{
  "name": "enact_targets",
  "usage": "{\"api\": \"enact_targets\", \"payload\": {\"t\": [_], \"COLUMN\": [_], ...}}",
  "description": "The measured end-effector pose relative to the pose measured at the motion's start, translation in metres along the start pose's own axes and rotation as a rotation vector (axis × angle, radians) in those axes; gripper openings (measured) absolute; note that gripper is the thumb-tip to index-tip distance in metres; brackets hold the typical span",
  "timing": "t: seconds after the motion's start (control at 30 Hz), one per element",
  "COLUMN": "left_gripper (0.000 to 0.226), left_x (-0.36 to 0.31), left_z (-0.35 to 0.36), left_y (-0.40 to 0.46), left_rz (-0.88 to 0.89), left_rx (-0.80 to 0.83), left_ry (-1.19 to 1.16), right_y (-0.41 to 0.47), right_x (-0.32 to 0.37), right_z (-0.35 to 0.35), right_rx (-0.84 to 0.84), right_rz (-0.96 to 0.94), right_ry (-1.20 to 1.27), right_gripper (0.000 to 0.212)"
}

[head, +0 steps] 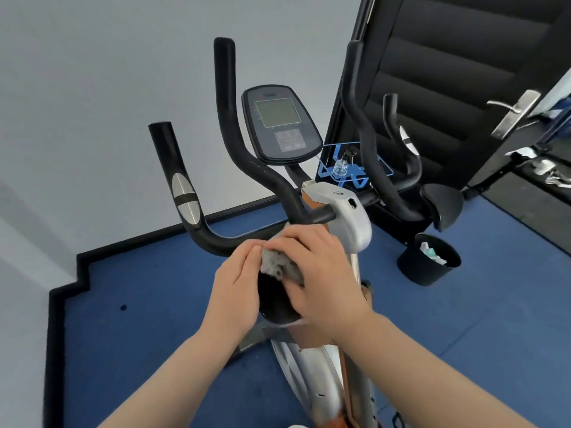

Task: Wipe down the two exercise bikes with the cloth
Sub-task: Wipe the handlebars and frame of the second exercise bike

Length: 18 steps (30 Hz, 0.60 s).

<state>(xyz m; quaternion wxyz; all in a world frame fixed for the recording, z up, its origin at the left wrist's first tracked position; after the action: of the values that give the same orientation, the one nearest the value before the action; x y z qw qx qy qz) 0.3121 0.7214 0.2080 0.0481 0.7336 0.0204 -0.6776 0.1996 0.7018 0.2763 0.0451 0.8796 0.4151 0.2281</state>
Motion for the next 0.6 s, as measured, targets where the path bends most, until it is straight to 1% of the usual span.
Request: {"api": "enact_targets", "payload": {"t": [0.07, 0.17, 0.27, 0.3, 0.4, 0.5, 0.57, 0.6], "left_gripper": [0.029, 0.029, 0.03, 0.031, 0.032, 0.032, 0.033, 0.034], "left_x": [-0.002, -0.003, 0.0, 0.0, -0.001, 0.004, 0.006, 0.006], "left_z": [0.001, 0.0, 0.001, 0.002, 0.005, 0.003, 0.003, 0.004], "left_y": [0.001, 0.002, 0.001, 0.002, 0.0, 0.001, 0.002, 0.001], "left_rz": [-0.013, -0.032, -0.051, -0.048, -0.024, -0.062, -0.075, -0.074], "left_rx": [0.043, 0.081, 0.07, 0.063, 0.049, 0.049, 0.048, 0.04], "left_ry": [0.034, 0.12, 0.053, 0.018, -0.045, -0.027, -0.007, -0.02], "right_y": [-0.004, -0.031, -0.032, -0.023, -0.011, -0.047, -0.069, -0.071], "right_x": [-0.008, -0.013, -0.012, -0.013, -0.016, -0.019, -0.018, -0.016], "right_z": [0.008, 0.007, 0.002, 0.001, 0.007, 0.028, 0.034, 0.032], "right_rx": [0.077, 0.191, 0.253, 0.235, 0.097, -0.022, -0.047, -0.058], "right_rz": [-0.026, -0.125, -0.159, -0.145, -0.098, -0.081, -0.032, -0.014], "right_ry": [-0.082, -0.131, -0.075, -0.046, -0.013, -0.123, -0.151, -0.137], "right_gripper": [0.038, 0.04, 0.04, 0.038, 0.038, 0.041, 0.05, 0.047]}}
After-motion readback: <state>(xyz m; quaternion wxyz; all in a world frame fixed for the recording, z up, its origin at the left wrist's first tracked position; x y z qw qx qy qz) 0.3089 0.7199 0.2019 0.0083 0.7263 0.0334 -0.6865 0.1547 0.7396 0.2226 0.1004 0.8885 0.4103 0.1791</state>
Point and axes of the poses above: each hand's wrist, its own y-axis towards the middle knuckle, its own z-axis out of the palm, x = y × z, the point moved 8 cm from there along y, towards the middle knuckle, and after that the axes turned 15 degrees about x, right-handed, at the moved point
